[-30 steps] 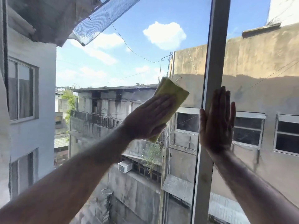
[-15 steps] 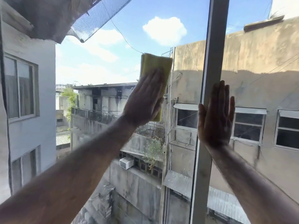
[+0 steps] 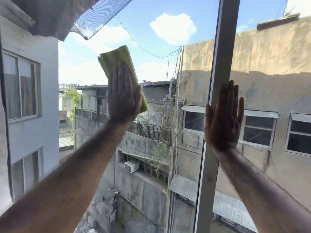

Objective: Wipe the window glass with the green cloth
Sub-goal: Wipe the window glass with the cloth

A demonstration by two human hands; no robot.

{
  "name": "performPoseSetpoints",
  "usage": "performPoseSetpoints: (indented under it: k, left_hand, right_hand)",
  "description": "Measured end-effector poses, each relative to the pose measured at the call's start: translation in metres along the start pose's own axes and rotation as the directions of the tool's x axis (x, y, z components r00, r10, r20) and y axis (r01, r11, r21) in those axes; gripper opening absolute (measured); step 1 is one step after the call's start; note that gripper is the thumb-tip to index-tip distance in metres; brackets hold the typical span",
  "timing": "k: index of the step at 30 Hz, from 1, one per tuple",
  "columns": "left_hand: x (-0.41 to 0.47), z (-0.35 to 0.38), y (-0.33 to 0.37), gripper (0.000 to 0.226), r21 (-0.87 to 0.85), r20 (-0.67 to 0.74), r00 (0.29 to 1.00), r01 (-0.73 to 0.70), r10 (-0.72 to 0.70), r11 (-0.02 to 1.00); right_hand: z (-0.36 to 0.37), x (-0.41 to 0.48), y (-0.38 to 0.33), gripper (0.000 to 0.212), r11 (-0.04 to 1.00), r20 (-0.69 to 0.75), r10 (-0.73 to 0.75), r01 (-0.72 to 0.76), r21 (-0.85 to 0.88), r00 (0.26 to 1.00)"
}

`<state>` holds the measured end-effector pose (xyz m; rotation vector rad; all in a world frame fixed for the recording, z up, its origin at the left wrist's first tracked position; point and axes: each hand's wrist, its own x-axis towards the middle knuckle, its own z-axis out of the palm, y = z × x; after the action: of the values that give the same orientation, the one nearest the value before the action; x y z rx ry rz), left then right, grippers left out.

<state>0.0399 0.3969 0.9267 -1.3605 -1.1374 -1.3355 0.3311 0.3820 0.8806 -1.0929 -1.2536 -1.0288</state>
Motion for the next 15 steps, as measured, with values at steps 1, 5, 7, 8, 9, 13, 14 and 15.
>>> performPoseSetpoints:
  k: [1, 5, 7, 8, 9, 13, 14, 15]
  left_hand:
    - [0.001, 0.005, 0.019, 0.064, -0.025, 0.002, 0.997, -0.081, 0.081, 0.996]
    - [-0.055, 0.02, 0.044, 0.064, -0.122, 0.106, 0.808, -0.568, 0.579, 0.814]
    - [-0.094, 0.015, 0.02, 0.065, -0.145, 0.172, 0.744, -0.629, 0.645, 0.764]
    - [-0.112, 0.011, 0.002, 0.066, -0.142, 0.197, 0.744, -0.623, 0.639, 0.769]
    - [-0.128, 0.005, -0.018, 0.067, -0.121, 0.22, 0.765, -0.594, 0.605, 0.795]
    - [-0.129, -0.013, -0.067, 0.069, 0.04, 0.183, 0.967, -0.186, 0.176, 0.982]
    - [-0.11, -0.012, -0.065, 0.07, 0.058, 0.144, 0.989, -0.04, 0.031, 0.998]
    - [-0.086, -0.011, -0.056, 0.069, 0.057, 0.09, 0.992, 0.078, -0.083, 0.995]
  right_hand:
    - [0.0, 0.0, 0.0, 0.063, 1.0, 0.002, 0.0, 0.0, -0.003, 1.0]
    - [0.0, -0.001, 0.0, 0.063, 1.0, 0.008, -0.002, 0.002, -0.019, 1.0]
    - [0.0, -0.001, 0.0, 0.062, 1.0, 0.008, -0.004, 0.004, -0.018, 1.0]
    - [0.0, -0.001, 0.0, 0.062, 1.0, 0.009, -0.001, 0.001, -0.015, 1.0]
    - [0.0, -0.001, 0.0, 0.062, 1.0, 0.011, 0.0, 0.0, -0.012, 1.0]
    - [0.0, -0.001, 0.0, 0.063, 1.0, 0.014, 0.004, -0.004, -0.02, 1.0]
    - [0.001, -0.002, 0.0, 0.064, 1.0, 0.013, 0.002, -0.001, -0.023, 1.0]
    - [0.001, -0.001, 0.0, 0.064, 1.0, 0.013, -0.001, 0.002, -0.023, 1.0]
